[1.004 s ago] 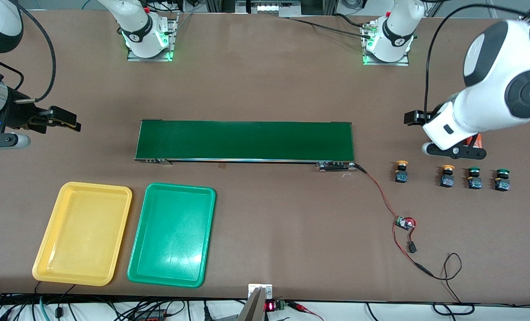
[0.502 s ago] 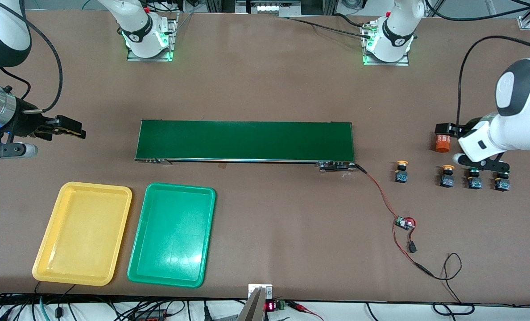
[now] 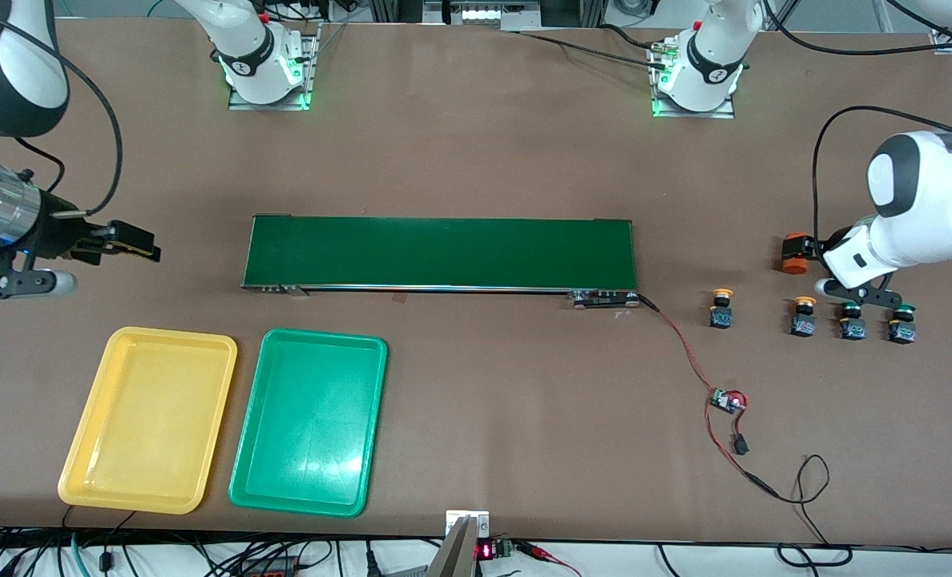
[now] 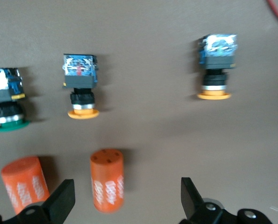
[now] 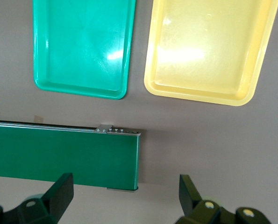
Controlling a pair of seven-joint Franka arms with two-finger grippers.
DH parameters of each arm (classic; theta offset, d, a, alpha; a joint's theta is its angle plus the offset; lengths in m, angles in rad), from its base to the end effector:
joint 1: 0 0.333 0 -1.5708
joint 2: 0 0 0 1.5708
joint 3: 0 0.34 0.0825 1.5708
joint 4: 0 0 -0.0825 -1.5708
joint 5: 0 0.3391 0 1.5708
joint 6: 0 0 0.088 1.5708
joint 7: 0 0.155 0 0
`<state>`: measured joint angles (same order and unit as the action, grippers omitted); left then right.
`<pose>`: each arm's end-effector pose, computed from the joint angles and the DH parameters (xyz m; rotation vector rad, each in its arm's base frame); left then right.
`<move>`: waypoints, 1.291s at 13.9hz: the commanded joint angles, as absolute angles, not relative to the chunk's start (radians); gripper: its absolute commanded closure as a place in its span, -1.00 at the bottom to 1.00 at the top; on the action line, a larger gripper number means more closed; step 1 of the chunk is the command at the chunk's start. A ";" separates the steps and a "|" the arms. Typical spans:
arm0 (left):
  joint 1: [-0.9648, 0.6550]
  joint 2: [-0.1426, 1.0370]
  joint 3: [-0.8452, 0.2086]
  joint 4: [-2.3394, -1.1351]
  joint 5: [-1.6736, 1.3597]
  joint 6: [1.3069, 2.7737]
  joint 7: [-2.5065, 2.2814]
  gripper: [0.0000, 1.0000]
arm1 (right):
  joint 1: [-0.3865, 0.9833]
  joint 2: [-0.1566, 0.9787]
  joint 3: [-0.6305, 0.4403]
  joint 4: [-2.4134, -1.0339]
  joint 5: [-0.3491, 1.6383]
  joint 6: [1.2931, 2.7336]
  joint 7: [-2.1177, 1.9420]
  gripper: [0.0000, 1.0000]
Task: Sort buttons by color to trays
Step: 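Grasp the orange battery with the left gripper and lift it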
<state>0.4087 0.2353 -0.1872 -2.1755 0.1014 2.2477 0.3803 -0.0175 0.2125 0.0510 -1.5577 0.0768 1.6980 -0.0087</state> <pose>0.4954 0.1187 0.2817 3.0938 -0.3527 -0.2486 0.5771 0.0278 0.5014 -3.0536 -0.0442 0.1116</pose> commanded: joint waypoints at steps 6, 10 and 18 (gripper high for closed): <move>0.560 0.362 -0.202 -2.284 0.110 2.494 0.638 -1.00 | -0.008 0.215 0.051 -1.549 0.086 1.701 0.023 -1.00; 0.561 0.384 -0.204 -2.276 0.109 2.458 0.678 0.27 | -0.011 0.215 0.051 -1.549 0.086 1.700 0.021 -1.00; 0.552 0.373 -0.358 -1.870 0.091 1.835 0.675 0.43 | -0.012 0.215 0.051 -1.549 0.086 1.697 0.023 -1.00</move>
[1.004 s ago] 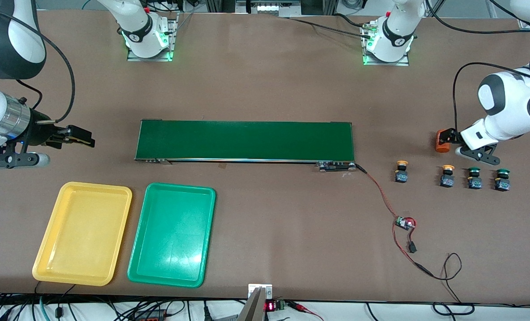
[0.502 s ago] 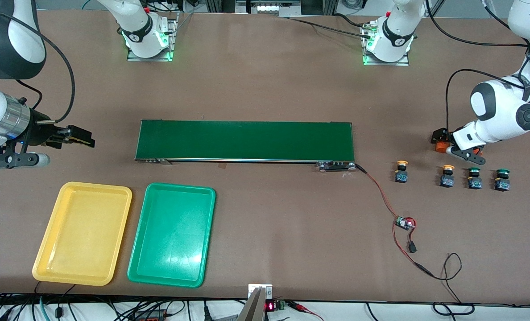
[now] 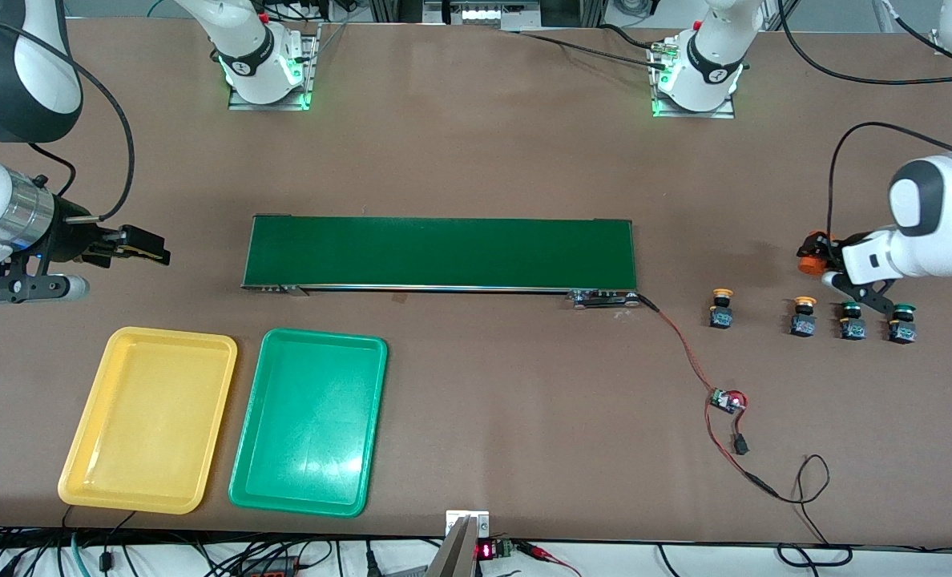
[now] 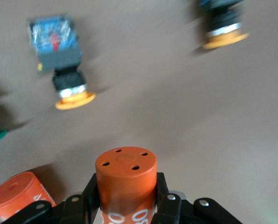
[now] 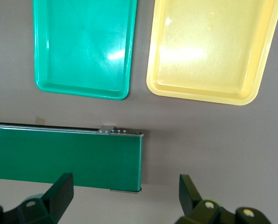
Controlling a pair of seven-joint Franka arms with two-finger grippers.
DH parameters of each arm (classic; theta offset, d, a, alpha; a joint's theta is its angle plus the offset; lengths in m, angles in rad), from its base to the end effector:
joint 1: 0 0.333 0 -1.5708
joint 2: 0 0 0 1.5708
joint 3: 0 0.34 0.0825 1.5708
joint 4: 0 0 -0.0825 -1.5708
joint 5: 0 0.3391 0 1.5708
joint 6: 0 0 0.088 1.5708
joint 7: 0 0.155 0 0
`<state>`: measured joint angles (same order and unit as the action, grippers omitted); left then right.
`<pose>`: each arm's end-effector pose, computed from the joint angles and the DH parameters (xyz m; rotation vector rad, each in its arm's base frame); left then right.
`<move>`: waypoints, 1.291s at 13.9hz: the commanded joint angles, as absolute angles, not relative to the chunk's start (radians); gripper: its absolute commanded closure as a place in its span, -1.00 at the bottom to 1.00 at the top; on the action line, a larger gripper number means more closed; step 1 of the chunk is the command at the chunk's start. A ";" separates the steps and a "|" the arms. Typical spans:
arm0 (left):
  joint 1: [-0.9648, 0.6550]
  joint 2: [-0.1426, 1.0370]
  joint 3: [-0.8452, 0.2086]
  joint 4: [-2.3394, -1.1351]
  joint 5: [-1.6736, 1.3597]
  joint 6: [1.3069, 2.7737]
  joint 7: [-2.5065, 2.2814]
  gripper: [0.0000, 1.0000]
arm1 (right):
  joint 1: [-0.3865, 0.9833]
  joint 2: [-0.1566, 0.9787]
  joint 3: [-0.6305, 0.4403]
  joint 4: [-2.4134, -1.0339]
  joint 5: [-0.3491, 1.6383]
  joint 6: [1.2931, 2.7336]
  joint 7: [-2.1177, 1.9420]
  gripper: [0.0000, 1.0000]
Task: Sort buttons by color to trays
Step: 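Grasp the orange battery with the left gripper and lift it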
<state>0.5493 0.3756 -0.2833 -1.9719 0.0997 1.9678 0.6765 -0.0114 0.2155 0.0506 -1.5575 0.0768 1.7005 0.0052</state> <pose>0.5042 0.1523 0.2704 2.8438 -0.6751 -0.4625 0.5779 0.0311 0.4999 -3.0544 -0.0313 0.1133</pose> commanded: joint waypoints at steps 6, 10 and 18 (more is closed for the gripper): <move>0.548 0.368 -0.694 -1.763 0.100 1.706 0.194 0.43 | -0.015 0.215 0.051 -1.549 0.086 1.698 0.021 -1.00; 0.415 0.380 -0.761 -1.776 0.109 1.709 0.095 0.43 | -0.014 0.215 0.051 -1.548 0.086 1.700 0.021 -1.00; 0.174 0.517 -0.758 -1.782 0.130 1.925 0.443 0.48 | -0.020 0.215 0.044 -1.549 0.086 1.701 0.021 -1.00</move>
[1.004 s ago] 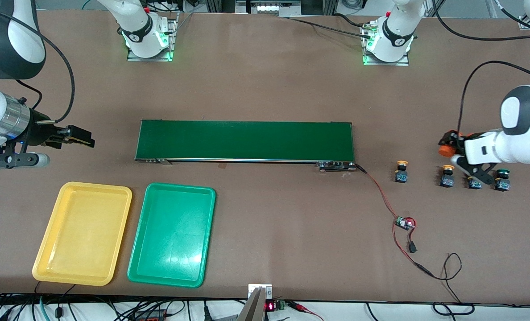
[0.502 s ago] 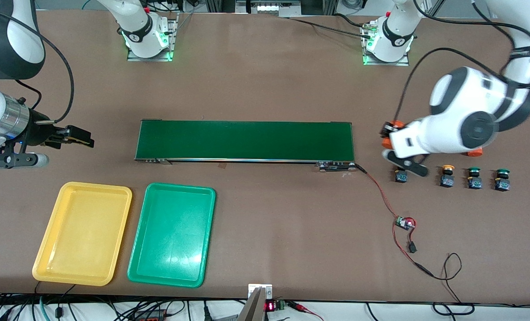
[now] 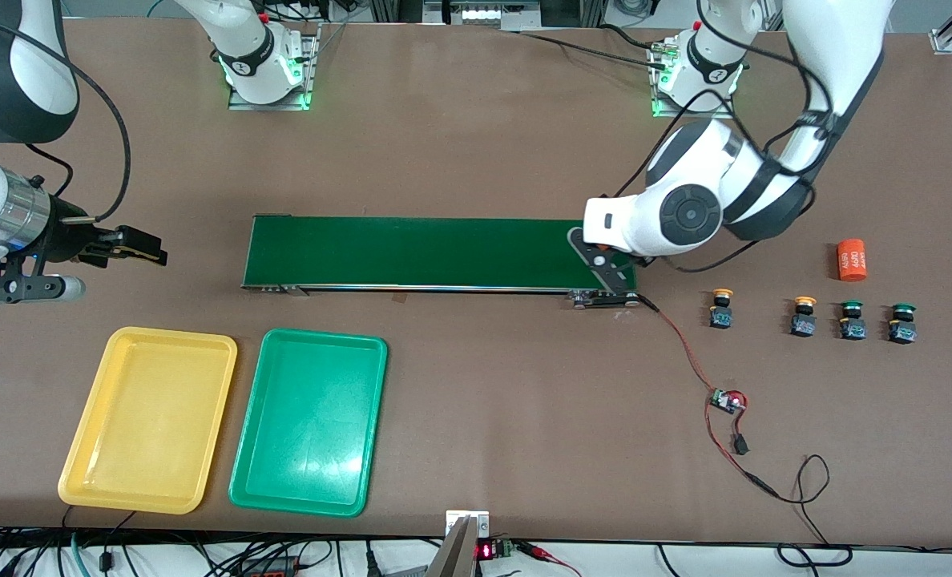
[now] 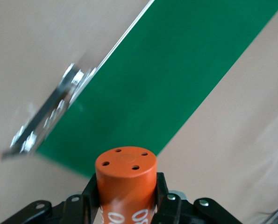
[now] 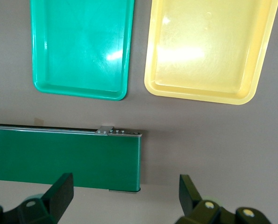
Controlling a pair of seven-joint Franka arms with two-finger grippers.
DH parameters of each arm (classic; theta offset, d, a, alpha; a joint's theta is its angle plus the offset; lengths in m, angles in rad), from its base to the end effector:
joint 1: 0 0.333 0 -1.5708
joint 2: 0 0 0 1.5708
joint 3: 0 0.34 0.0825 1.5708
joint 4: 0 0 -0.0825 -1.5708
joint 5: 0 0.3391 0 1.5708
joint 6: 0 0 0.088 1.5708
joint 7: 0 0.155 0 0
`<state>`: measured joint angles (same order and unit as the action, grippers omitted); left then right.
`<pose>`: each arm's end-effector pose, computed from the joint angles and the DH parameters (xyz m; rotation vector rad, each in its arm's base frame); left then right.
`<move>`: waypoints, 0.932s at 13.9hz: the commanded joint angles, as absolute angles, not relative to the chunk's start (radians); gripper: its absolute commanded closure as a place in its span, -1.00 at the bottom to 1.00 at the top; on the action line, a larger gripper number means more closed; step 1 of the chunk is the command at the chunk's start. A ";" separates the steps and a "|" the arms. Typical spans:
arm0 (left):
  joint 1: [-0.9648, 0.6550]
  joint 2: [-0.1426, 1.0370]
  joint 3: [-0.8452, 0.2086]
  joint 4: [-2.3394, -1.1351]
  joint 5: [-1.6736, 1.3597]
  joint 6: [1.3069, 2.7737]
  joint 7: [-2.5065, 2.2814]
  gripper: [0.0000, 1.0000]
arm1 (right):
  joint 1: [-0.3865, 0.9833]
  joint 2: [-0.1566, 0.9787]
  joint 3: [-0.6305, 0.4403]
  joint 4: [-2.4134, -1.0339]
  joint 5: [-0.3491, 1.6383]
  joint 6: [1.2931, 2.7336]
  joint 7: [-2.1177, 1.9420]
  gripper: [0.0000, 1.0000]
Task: Sort buttons by color to trays
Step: 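Lower the battery onto the green conveyor and open the left gripper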
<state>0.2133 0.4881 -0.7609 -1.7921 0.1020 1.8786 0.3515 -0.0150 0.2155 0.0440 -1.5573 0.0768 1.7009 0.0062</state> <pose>0.5078 -0.2567 0.3246 2.5899 -1.2965 -0.4170 0.5783 0.0255 0.5000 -3.0556 -0.0144 0.1119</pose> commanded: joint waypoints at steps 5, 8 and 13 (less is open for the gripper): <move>0.058 0.541 -0.759 -1.815 0.362 1.980 0.463 0.55 | -0.018 0.216 0.043 -1.549 0.086 1.703 0.021 -1.00; 0.054 0.606 -0.758 -1.818 0.428 2.025 0.463 0.55 | -0.018 0.216 0.043 -1.549 0.087 1.703 0.021 -1.00; 0.052 0.627 -0.755 -1.822 0.437 2.066 0.460 -1.00 | -0.018 0.216 0.043 -1.549 0.089 1.710 0.021 -1.00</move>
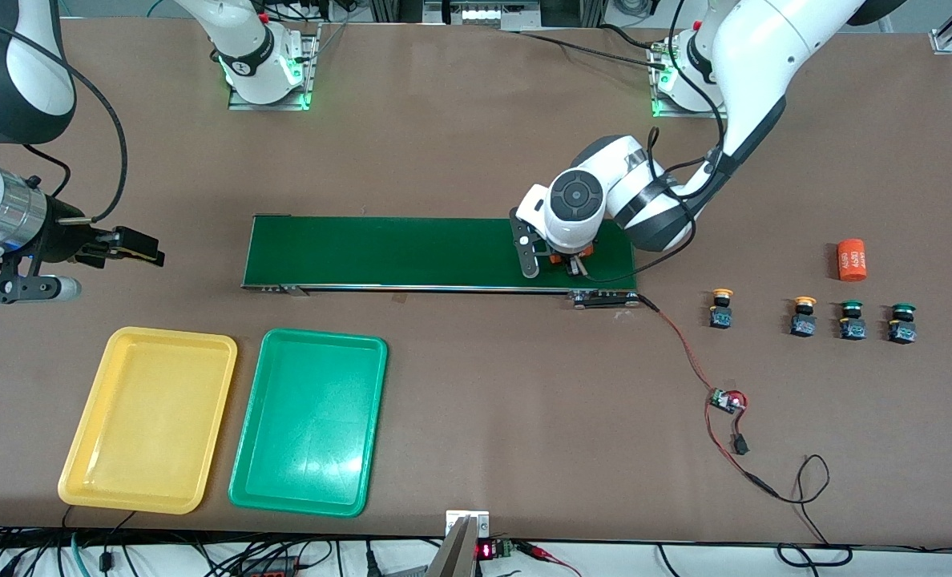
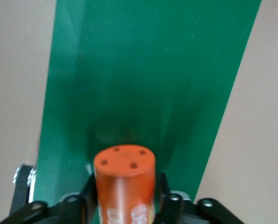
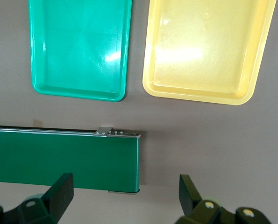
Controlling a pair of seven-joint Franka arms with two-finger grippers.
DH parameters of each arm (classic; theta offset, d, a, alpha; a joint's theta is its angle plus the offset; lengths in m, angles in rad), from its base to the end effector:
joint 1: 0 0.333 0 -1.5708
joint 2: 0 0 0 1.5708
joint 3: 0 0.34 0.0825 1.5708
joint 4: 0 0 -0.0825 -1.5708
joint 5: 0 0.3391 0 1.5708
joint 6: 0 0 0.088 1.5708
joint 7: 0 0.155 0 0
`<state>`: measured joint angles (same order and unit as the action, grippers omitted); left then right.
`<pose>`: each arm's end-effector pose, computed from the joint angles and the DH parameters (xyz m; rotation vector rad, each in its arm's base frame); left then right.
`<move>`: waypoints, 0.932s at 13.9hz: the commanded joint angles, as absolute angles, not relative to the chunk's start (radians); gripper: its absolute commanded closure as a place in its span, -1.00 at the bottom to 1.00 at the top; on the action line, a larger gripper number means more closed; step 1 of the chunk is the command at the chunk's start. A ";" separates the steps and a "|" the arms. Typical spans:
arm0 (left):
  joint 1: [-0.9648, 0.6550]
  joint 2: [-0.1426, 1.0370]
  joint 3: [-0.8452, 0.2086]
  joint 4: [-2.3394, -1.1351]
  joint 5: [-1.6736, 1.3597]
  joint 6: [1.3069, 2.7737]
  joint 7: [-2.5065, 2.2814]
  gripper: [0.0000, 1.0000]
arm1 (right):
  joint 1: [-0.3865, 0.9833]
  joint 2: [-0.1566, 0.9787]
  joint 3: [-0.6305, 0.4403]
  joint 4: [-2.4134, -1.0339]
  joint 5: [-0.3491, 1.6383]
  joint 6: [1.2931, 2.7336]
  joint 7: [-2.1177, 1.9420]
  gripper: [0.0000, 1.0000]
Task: Sort buttons by color to trays
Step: 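Lower the battery onto the green conveyor and open the left gripper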
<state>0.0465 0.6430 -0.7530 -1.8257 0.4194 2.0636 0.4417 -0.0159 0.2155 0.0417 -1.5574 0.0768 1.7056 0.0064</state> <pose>0.4888 -0.3293 0.2441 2.4090 -1.8948 -0.3152 0.5791 0.0238 0.5003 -3.0562 -0.0089 0.1047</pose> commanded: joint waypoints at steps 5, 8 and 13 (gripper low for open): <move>0.118 0.532 -0.765 -1.744 0.420 1.913 0.448 -1.00 | -0.017 0.222 0.044 -1.548 0.090 1.715 0.021 -1.00; 0.135 0.534 -0.758 -1.597 0.419 1.716 0.420 -1.00 | -0.014 0.221 0.044 -1.548 0.091 1.710 0.023 -1.00; 0.170 0.509 -0.674 -1.519 0.422 1.618 0.209 -1.00 | -0.020 0.222 0.043 -1.549 0.091 1.706 0.008 -1.00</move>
<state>0.1856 0.5261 -0.7360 -1.5379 0.4196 1.6429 0.2848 -0.0150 0.2180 0.0420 -1.5577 0.0768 1.7095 0.0064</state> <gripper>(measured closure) 0.000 0.000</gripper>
